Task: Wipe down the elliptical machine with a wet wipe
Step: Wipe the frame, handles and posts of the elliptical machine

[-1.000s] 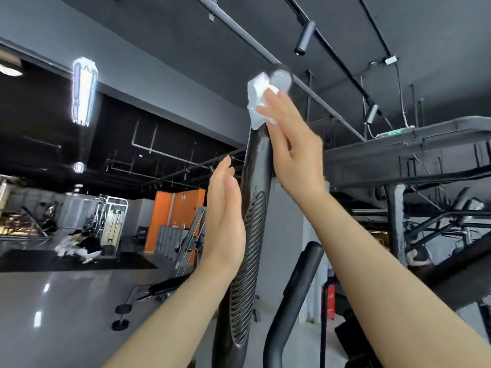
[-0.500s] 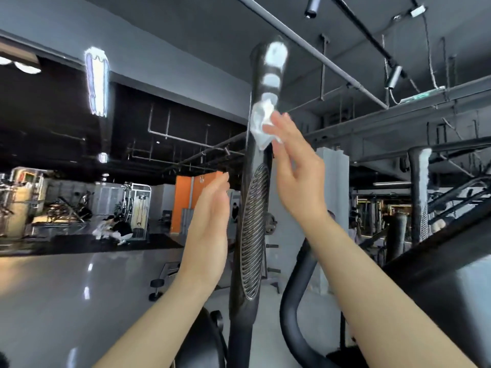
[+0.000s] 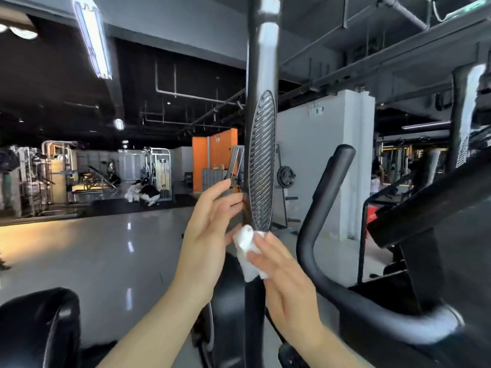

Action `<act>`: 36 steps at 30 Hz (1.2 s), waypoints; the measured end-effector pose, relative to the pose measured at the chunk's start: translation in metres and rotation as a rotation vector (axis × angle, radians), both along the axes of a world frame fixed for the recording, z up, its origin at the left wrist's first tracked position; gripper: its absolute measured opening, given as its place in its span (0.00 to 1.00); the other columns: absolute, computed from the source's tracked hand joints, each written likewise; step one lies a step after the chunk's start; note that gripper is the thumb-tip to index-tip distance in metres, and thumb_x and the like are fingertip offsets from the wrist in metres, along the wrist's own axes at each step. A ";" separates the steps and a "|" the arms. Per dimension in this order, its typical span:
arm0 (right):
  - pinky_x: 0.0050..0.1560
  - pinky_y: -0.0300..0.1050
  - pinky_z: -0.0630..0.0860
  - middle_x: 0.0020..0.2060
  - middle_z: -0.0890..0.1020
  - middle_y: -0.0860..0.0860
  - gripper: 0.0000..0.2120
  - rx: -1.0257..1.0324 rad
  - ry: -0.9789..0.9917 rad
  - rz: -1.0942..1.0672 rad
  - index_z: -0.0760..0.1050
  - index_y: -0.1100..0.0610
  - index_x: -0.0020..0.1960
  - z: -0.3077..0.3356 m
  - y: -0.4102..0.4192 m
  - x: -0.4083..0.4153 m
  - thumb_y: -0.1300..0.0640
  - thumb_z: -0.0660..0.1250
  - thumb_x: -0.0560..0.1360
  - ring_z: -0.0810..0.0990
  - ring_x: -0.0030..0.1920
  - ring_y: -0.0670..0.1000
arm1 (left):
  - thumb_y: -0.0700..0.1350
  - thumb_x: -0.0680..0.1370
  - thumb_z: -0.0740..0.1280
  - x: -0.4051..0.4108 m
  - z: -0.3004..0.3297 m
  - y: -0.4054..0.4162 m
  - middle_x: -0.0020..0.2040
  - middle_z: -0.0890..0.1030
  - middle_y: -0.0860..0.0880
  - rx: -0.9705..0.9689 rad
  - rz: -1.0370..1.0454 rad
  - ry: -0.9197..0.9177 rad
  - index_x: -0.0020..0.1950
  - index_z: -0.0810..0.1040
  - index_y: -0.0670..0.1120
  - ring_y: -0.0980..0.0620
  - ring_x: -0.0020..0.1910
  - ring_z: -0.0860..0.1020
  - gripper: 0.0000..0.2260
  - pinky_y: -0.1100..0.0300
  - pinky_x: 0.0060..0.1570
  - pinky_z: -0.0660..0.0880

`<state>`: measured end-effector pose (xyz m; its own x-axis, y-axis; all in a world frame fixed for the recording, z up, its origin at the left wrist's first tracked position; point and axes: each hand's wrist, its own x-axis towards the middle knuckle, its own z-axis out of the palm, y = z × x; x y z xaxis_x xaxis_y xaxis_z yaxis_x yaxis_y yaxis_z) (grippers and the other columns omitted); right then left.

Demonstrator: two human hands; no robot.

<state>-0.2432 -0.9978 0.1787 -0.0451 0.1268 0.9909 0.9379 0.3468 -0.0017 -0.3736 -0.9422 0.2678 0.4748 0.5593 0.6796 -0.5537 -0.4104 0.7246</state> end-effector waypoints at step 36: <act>0.67 0.38 0.69 0.66 0.74 0.35 0.19 -0.069 0.803 0.068 0.71 0.51 0.70 -0.116 -0.004 -0.053 0.51 0.56 0.80 0.72 0.68 0.41 | 0.57 0.83 0.54 -0.005 -0.050 -0.005 0.71 0.70 0.61 0.164 -0.063 0.086 0.69 0.65 0.60 0.63 0.71 0.67 0.14 0.53 0.71 0.66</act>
<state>-0.2965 -1.0021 0.0623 0.6673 0.2117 0.7140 0.6182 0.3772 -0.6896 -0.3784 -0.9472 0.2178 0.5655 0.4119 0.7145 -0.5213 -0.4929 0.6967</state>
